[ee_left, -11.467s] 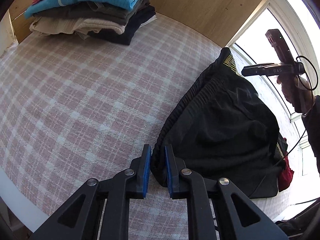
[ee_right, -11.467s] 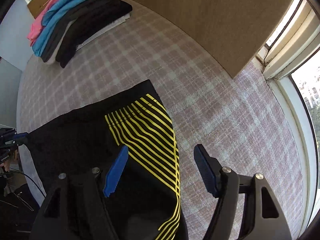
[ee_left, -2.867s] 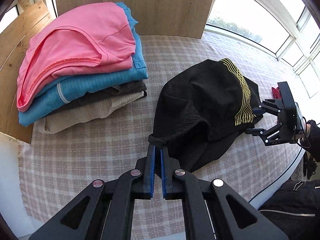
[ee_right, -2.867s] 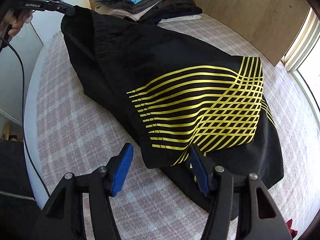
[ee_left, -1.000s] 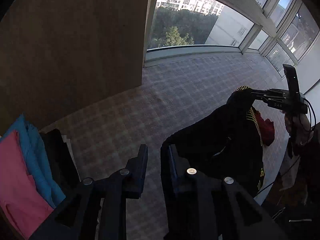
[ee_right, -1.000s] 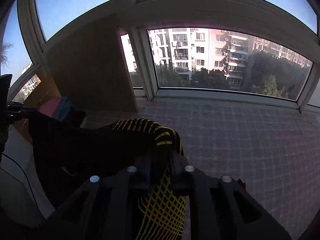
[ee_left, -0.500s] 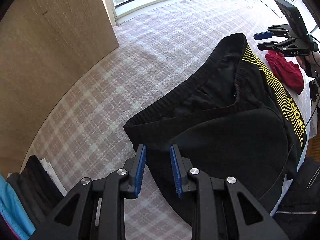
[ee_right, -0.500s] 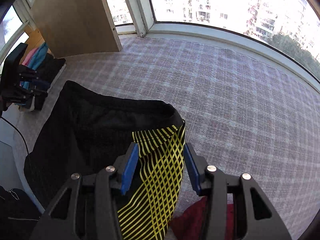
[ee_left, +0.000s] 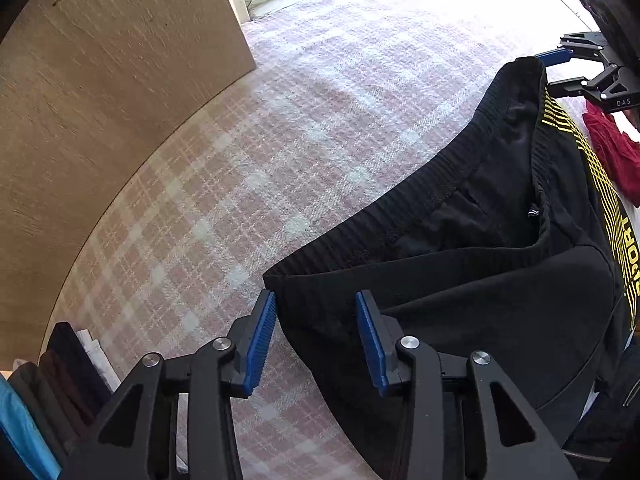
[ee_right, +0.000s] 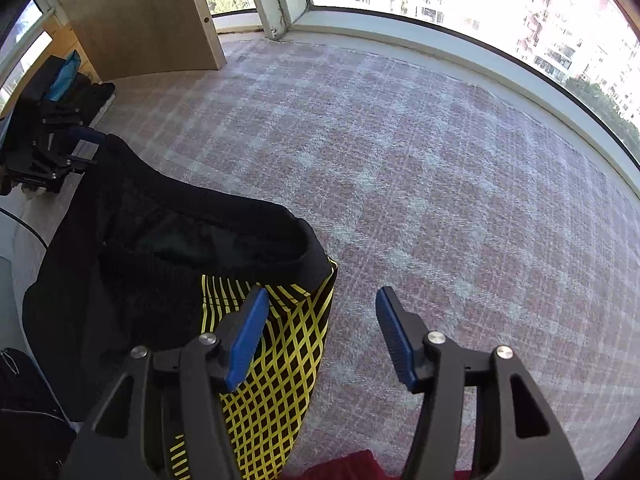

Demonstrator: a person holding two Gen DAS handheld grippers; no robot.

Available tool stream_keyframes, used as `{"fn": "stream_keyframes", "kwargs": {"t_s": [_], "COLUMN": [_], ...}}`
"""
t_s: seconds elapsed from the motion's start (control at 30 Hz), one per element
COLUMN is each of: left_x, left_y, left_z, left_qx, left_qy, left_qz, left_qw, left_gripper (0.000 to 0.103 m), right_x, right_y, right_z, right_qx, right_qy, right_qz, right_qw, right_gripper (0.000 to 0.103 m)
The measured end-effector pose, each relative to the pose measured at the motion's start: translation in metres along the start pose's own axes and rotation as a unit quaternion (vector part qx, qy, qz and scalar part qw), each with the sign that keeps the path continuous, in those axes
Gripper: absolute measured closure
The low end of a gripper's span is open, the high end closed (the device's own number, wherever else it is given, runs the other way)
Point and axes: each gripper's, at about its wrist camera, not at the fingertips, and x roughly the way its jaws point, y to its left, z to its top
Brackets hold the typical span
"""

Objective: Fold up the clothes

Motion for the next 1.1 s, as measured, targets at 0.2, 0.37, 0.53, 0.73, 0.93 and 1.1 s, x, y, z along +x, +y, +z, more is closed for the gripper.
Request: {"fn": "stream_keyframes", "kwargs": {"t_s": [0.2,0.37,0.53,0.73,0.93,1.1], "left_x": [-0.014,-0.018,-0.022,-0.005,-0.019,-0.007], "left_y": [0.011,0.025,0.034,0.085,0.08,0.069], "left_z": [-0.01,-0.018,-0.027,-0.027,-0.032,-0.021], "left_qx": [-0.026,-0.05,-0.062,-0.145,-0.105,-0.085], "left_qy": [-0.031,-0.045,-0.07,-0.059,-0.074,-0.055], "left_qz": [-0.064,-0.089,-0.104,-0.116,-0.073,-0.06], "left_qw": [0.9971,0.9938,0.9902,0.9808,0.989,0.993], "left_gripper": [0.095,0.095,0.096,0.092,0.072,0.072], "right_x": [0.001,0.007,0.02,0.01,0.008,0.009], "right_y": [0.003,0.014,0.009,-0.012,-0.025,-0.016], "right_z": [0.004,0.009,0.021,0.042,0.055,0.041], "right_qx": [-0.03,-0.068,-0.048,0.04,0.106,0.063], "right_qy": [-0.002,-0.013,-0.016,-0.057,-0.042,-0.032], "right_qz": [0.021,0.045,0.058,0.033,0.039,0.041], "right_qw": [0.999,0.997,0.997,0.997,0.993,0.997], "right_gripper": [0.046,0.046,0.06,0.092,0.048,0.039]}}
